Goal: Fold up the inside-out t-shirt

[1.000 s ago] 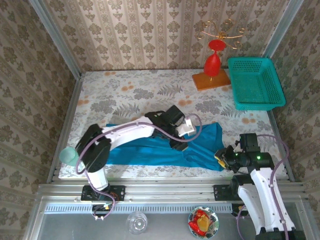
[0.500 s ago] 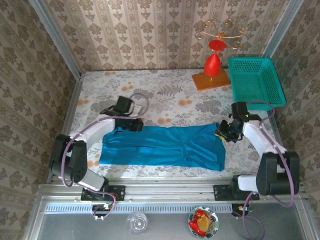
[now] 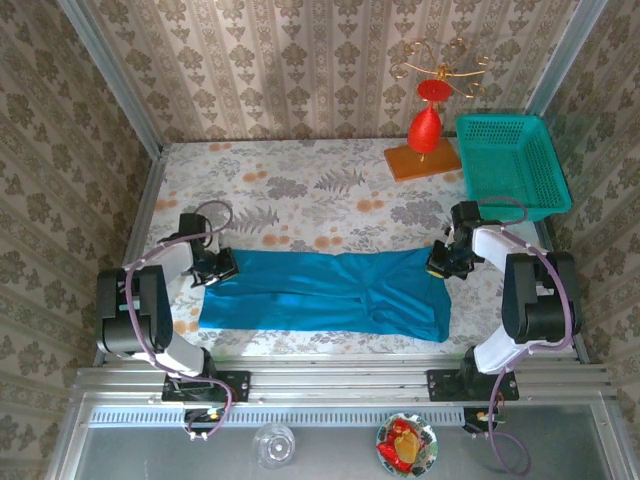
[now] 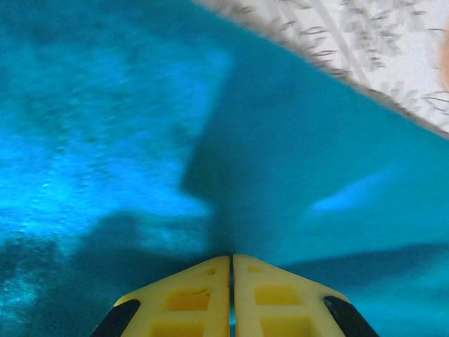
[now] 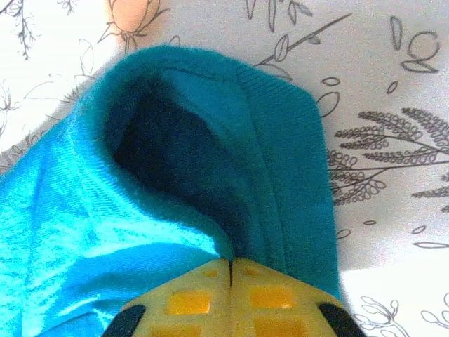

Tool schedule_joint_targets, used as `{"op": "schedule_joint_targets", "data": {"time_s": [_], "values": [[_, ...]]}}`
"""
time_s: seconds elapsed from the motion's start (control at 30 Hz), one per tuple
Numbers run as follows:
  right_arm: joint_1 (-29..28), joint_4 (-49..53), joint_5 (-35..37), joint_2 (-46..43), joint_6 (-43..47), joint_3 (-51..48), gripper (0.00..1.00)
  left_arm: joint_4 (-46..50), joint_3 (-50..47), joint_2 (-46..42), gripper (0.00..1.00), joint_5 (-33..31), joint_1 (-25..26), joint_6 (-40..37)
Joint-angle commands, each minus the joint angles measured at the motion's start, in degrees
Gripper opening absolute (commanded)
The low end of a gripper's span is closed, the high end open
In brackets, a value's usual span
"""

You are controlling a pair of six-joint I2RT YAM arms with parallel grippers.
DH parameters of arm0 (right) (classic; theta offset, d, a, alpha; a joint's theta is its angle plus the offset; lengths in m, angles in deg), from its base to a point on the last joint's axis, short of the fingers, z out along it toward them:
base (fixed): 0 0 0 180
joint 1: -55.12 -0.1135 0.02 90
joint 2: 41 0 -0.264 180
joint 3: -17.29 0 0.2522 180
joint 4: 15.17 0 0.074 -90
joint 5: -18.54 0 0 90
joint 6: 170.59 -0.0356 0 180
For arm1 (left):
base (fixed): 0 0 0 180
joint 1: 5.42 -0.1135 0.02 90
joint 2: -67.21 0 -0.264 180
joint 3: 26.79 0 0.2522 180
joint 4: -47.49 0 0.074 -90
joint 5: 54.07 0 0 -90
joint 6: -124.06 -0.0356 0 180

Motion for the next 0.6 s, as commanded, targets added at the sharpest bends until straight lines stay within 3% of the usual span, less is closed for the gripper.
{"op": "schedule_joint_targets", "data": {"time_s": [0.0, 0.2, 0.4, 0.5, 0.57], "values": [[0.02, 1.94, 6.82, -0.77, 0.14, 1.70, 0.00, -0.97, -1.01, 1.12, 0.10, 0.60, -1.57, 3.56], [1.80, 2.81, 9.82, -0.41, 0.44, 2.42, 0.00, -0.50, -1.36, 1.51, 0.08, -0.38, -3.07, 3.85], [1.71, 5.30, 7.26, 0.19, 0.51, 3.85, 0.00, -0.64, -1.06, -1.12, 0.11, 2.35, -3.13, 3.96], [1.00, 7.61, 8.27, -3.43, -0.05, 4.42, 0.24, 0.20, -0.48, -6.48, 0.15, 3.35, -2.82, 4.24], [-0.03, 8.93, 8.16, -6.25, -0.71, 4.55, 0.30, 3.17, 0.94, -9.31, 0.17, 1.85, -2.28, 4.14]]}}
